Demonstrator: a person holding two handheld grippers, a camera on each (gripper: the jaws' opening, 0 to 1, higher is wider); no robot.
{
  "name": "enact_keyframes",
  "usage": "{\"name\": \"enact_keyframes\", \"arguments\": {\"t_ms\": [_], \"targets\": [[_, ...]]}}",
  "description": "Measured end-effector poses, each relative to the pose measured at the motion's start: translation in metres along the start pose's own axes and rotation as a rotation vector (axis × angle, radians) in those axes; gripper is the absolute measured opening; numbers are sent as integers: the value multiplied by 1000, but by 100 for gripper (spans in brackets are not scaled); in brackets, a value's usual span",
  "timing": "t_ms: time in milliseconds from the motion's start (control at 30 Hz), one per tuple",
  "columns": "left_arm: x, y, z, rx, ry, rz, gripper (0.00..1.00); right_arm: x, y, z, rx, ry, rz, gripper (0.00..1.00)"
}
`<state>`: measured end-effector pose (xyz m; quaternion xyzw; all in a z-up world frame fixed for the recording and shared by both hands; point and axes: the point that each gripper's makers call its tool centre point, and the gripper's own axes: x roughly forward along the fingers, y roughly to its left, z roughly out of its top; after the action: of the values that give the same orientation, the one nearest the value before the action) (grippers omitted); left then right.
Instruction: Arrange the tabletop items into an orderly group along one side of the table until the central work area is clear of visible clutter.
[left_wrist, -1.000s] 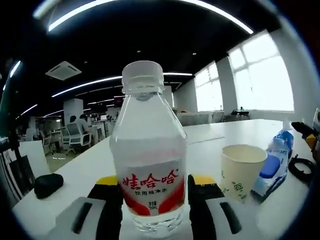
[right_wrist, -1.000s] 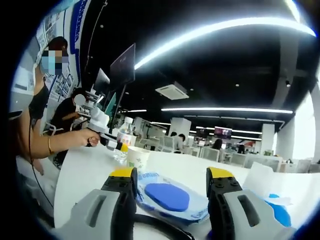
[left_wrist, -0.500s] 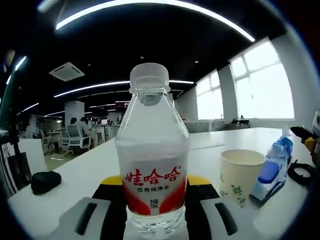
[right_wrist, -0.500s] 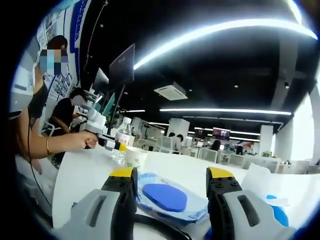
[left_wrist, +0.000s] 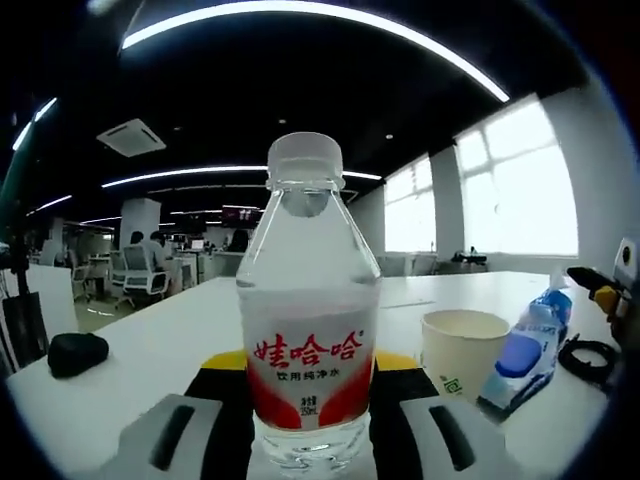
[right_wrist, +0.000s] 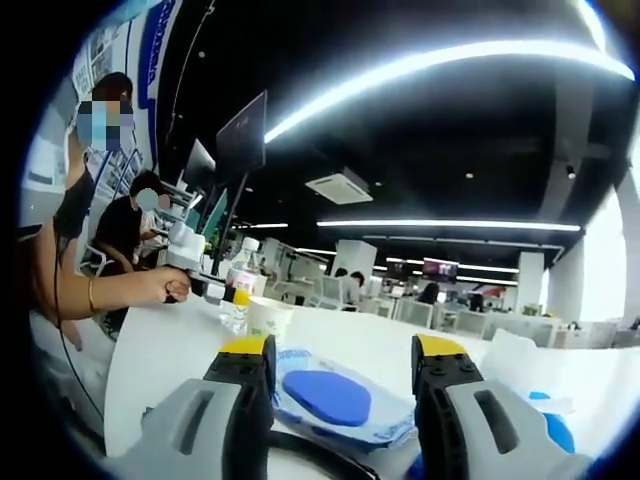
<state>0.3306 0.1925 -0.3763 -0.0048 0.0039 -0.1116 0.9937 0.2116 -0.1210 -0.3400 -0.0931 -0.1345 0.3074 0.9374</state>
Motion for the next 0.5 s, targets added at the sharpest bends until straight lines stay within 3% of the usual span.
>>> {"name": "enact_keyframes", "arguments": {"t_ms": [500], "targets": [[2,-17,0,5,4,12,42,-1,-2,2,8,-10,-9,52]]}}
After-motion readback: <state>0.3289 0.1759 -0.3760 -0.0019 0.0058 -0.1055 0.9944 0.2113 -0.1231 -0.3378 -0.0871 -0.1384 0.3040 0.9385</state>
